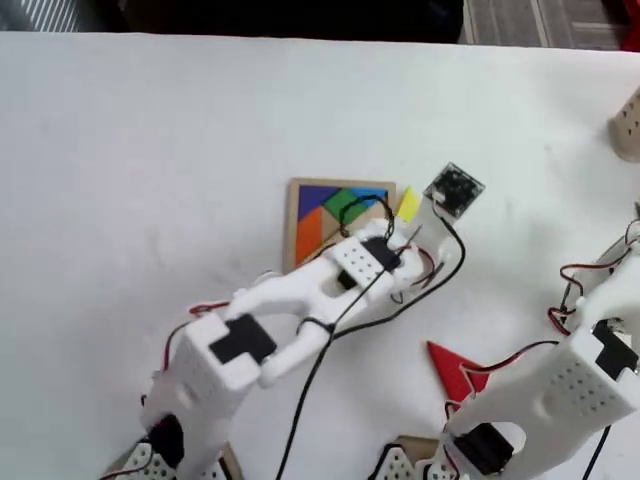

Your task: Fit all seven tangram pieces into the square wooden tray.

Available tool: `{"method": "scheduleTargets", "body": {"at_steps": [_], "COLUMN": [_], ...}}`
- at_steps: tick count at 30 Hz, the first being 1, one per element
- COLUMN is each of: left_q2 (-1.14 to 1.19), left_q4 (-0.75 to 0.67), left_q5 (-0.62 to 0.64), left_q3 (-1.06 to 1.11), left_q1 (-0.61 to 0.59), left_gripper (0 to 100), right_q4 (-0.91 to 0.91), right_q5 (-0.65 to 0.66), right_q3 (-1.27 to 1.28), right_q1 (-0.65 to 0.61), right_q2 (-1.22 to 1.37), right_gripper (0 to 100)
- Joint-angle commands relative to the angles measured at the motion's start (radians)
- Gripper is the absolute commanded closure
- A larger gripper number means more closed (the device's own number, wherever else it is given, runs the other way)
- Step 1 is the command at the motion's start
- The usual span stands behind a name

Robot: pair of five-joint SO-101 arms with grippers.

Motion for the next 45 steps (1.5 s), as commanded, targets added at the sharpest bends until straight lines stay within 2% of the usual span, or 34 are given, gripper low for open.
{"method": "scheduleTargets", "body": {"at_steps": [1,13,20,25,28,32,36,38,41,45], "left_q2": [0.042,0.041,-0.162,-0.193,-0.15,-0.151,-0.239,-0.297,-0.384,-0.506], "left_q4": [-0.021,-0.014,0.155,0.098,0.11,0.275,0.454,0.5,0.46,0.232], "left_q5": [-0.011,-0.011,-0.003,-0.003,-0.002,-0.002,-0.003,-0.003,-0.008,-0.011], "left_q3": [-0.117,-0.118,-0.118,-0.118,-0.117,-0.12,-0.1,-0.049,0.117,0.391], "left_q1": [-0.062,-0.163,-0.039,0.007,-0.053,-0.219,-0.372,-0.424,-0.476,-0.516], "left_gripper": [98,98,98,98,98,98,98,98,98,98], "right_q4": [0.053,0.071,0.07,0.07,0.061,-0.036,-0.16,-0.231,-0.335,-0.456], "right_q5": [0.014,0.012,0.012,0.006,-0.02,-0.133,-0.252,-0.301,-0.379,-0.497], "right_q3": [-0.112,-0.137,-0.135,-0.137,-0.144,-0.144,-0.144,-0.144,-0.143,-0.186], "right_q1": [0.004,-0.022,-0.022,-0.056,-0.148,-0.295,-0.404,-0.458,-0.532,-0.613], "right_q2": [-0.05,-0.039,-0.038,-0.039,-0.039,-0.039,-0.039,-0.038,-0.035,0.03], "right_gripper": [97.9,97.9,97.7,97.8,97.8,97.9,97.9,97.9,97.9,97.9]}}
